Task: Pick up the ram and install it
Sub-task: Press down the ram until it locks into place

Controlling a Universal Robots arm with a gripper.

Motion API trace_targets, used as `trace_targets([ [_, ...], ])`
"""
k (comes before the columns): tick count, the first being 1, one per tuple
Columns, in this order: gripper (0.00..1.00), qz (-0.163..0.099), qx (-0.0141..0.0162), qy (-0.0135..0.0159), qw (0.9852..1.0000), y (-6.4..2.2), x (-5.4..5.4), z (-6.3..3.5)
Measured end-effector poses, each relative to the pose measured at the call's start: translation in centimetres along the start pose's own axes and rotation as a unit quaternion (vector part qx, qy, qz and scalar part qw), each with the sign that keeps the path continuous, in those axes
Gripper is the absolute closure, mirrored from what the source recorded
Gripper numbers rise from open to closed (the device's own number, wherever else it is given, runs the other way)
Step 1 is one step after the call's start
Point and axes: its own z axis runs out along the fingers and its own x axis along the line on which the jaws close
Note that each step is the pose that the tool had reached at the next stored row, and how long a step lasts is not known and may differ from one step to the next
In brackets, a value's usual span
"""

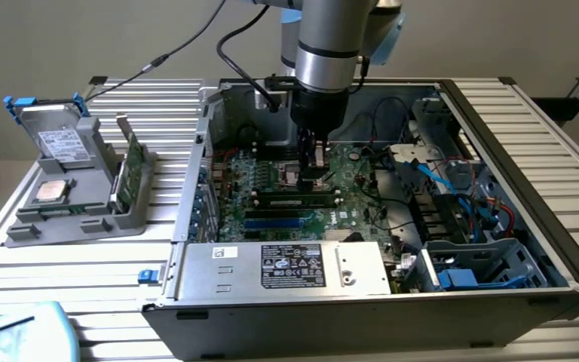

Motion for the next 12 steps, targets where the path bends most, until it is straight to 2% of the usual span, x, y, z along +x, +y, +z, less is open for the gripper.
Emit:
trace_targets([
  [2,0.89,-0.002,0.0003,0.0,1.0,-0.02,0.0,0.0],
  [6,0.89,-0.032,0.0044,-0.0016,0.9995,-0.02,0.01,0.0],
  [12,0.89,-0.082,0.0116,-0.0072,0.9965,-0.02,0.0,0.0],
])
